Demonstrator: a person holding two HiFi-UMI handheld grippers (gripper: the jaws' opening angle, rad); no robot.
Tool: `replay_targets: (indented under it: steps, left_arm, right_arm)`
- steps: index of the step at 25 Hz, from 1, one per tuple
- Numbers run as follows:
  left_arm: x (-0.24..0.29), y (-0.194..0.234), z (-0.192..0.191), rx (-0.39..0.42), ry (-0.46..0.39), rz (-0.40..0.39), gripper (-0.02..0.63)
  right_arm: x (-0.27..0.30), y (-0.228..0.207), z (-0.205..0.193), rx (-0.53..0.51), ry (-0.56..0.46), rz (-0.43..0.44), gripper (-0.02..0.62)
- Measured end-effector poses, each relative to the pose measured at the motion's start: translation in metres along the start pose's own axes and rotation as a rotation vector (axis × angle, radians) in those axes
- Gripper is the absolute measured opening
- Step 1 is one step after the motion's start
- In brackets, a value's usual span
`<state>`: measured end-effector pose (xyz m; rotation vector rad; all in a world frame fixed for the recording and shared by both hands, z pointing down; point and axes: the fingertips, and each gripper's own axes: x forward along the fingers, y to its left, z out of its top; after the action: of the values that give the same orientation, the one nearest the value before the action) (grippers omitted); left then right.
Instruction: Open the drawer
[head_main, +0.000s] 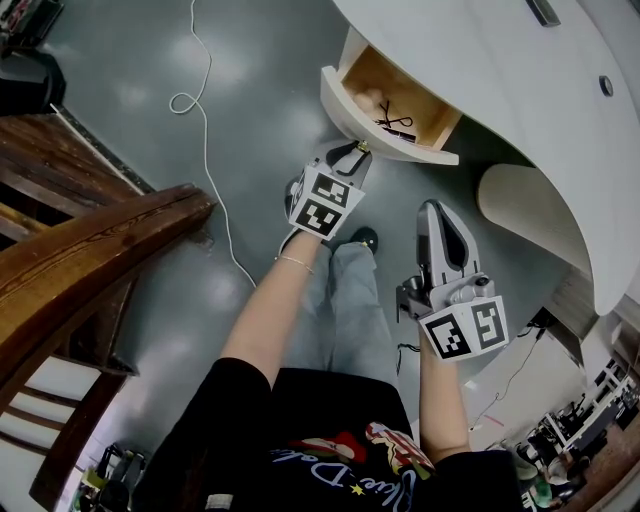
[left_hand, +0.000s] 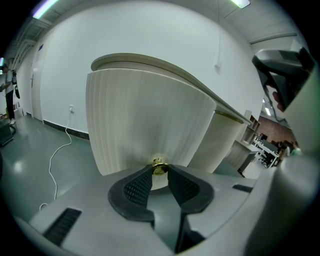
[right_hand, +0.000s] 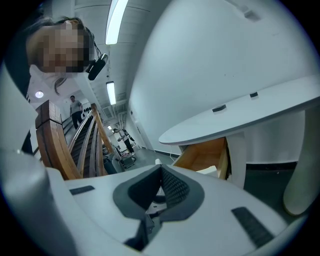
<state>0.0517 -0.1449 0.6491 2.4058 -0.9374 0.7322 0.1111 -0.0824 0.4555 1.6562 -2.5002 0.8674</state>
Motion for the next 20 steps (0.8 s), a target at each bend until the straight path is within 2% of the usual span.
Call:
replay_targets:
  steps: [20]
  left_arm:
    - [-0.024,-0.006,-0.018,0.007,-0.012,-0.016,0.098]
  right_arm:
    - [0.000,0.015,-0.001,-0.005,-0.014,-0.011,0.000]
